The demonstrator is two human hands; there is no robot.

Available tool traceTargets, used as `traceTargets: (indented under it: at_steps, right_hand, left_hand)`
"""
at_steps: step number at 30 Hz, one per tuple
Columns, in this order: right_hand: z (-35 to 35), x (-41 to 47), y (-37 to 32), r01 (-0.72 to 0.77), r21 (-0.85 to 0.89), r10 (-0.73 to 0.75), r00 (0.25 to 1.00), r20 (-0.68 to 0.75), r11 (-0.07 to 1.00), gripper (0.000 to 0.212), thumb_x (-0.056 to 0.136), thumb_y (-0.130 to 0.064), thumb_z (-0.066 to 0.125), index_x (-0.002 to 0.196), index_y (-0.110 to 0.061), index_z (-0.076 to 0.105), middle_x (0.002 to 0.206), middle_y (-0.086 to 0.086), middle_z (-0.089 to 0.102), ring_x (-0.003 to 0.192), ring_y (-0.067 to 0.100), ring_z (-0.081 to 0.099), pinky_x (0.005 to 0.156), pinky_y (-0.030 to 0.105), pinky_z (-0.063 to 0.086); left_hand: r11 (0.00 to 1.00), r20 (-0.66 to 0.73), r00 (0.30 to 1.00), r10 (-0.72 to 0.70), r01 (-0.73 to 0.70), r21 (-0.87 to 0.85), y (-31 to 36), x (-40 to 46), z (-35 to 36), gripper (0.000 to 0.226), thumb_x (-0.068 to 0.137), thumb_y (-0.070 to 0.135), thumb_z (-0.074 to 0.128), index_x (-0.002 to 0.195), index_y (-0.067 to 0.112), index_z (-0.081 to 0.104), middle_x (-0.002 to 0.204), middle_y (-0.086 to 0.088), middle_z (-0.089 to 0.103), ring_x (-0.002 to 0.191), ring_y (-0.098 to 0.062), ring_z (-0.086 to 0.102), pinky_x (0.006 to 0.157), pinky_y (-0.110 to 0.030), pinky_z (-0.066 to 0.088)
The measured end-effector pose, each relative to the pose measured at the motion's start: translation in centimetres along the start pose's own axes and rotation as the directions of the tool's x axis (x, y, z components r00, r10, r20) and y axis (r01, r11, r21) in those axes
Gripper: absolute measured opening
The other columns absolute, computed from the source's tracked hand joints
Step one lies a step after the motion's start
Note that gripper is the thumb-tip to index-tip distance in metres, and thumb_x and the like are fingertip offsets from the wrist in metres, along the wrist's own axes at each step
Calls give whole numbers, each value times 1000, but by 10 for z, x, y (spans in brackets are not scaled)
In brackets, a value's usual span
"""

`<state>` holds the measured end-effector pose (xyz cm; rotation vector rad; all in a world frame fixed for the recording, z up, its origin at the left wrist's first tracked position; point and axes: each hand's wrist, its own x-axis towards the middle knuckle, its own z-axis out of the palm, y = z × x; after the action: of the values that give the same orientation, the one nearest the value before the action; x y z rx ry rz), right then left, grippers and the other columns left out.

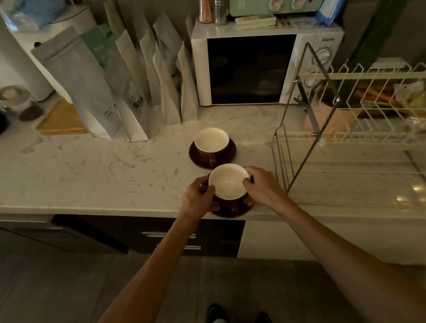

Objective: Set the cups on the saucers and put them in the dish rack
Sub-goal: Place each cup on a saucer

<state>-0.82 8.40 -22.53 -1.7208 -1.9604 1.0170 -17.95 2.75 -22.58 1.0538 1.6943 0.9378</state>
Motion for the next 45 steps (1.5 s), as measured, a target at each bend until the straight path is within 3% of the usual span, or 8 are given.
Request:
traceTargets:
  at_steps: [9,20,22,24,28,32,36,45]
  right_hand:
    - [5,4,3,-17,26,17,1000,17,1000,45,98,-13,49,143,-13,47,121,14,67,62,16,72,48,22,57]
    - [8,3,5,-25,61,24,1000,18,998,43,101,-20,49,143,-16,45,112,11,70,63,14,73,52,27,61]
    - [8,1,5,-15,48,14,1000,11,999,42,102,-26,48,142,-17,46,112,9,70,68,14,73,55,28,62]
    - [7,-3,4,16,-27,-17,999,-39,1000,42,102,-33,45,140,-16,49,118,8,69,83,19,72,70,36,63]
    - [3,-3,9,-16,-118,-1,990,-143,993,48,102,-44,41,141,-18,49,131,7,63,114,24,62,90,36,52]
    - [2,0,14,-73,11,74,995,-60,997,50,100,-49,43,139,-20,53,134,7,61,120,24,58,93,34,48]
    - [0,-3,13,-125,238,122,992,27,963,47,99,-46,48,138,-19,54,138,5,58,127,23,53,99,34,46]
    - [2,-1,22,-149,419,146,989,39,896,43,94,-43,59,133,-25,61,133,-1,62,123,19,57,94,36,53]
  left_hand:
    - [1000,-13,1000,-24,24,7,-5,3,0,43,93,20,59,135,18,47,132,-11,58,107,-27,63,62,-28,61]
    - [1000,-12,1000,-8,8,1,-11,4,1,44,93,29,57,135,22,45,134,-10,56,112,-31,62,73,-43,62]
    - [999,-33,999,2,0,32,-12,3,2,43,93,34,56,134,25,46,133,-8,57,113,-29,61,78,-46,61]
    - [998,-56,998,13,-10,56,-13,4,2,42,94,39,54,133,26,48,131,-8,59,114,-26,59,86,-47,58]
    - [997,-109,994,9,0,79,-17,8,0,44,94,44,52,133,24,49,133,-10,56,114,-23,56,89,-36,53]
    - [988,-74,989,-128,121,-92,-16,11,-4,44,93,40,54,134,22,49,135,-12,50,108,-22,50,89,-44,55]
    - [933,-10,970,-244,232,-274,-14,11,-5,41,92,35,59,130,23,52,137,-10,49,121,-31,49,85,-45,56]
    - [944,19,978,-207,205,-257,-11,10,-5,24,90,30,63,113,28,60,135,-9,53,124,-34,50,80,-43,58]
